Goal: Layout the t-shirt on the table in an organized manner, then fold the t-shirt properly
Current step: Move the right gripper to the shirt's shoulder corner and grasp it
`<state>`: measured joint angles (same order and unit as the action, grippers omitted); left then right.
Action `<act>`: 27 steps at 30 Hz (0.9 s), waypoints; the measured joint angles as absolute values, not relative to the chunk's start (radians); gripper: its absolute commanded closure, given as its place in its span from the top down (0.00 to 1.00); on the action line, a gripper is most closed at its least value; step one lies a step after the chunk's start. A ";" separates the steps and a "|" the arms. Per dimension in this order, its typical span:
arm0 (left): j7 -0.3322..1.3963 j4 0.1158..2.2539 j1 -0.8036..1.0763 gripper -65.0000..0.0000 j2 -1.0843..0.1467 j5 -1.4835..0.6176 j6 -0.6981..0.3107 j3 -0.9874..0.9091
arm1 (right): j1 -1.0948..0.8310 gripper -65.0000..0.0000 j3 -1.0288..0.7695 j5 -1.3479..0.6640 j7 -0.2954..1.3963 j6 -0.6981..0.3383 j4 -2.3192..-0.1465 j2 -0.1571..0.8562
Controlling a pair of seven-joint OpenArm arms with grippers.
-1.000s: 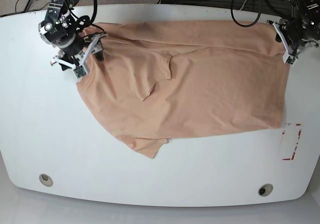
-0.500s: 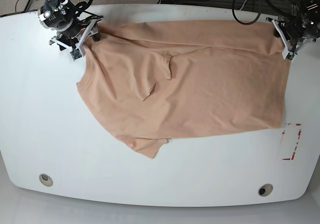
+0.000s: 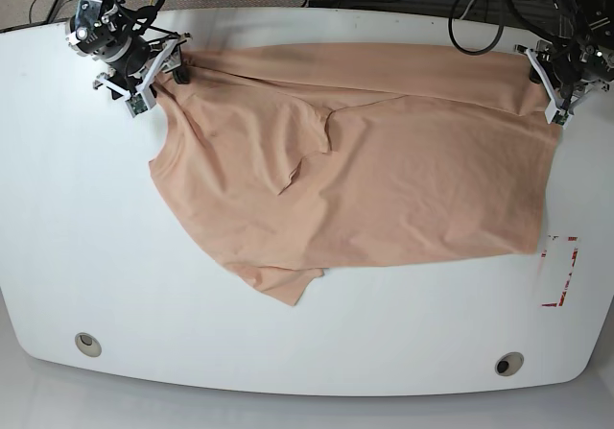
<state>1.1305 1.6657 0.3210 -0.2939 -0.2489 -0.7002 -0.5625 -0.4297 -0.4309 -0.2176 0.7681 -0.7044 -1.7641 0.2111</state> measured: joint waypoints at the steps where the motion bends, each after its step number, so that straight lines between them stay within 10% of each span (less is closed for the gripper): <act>1: 1.129 1.666 0.321 0.25 -0.294 -0.249 -0.700 -0.562 | -0.430 0.56 -0.430 -0.218 0.770 -0.705 -1.763 0.217; 27: 1.288 1.840 0.282 0.25 -0.290 -0.233 -0.697 -0.567 | -0.421 0.56 -0.425 -0.185 0.964 -0.700 -1.943 0.236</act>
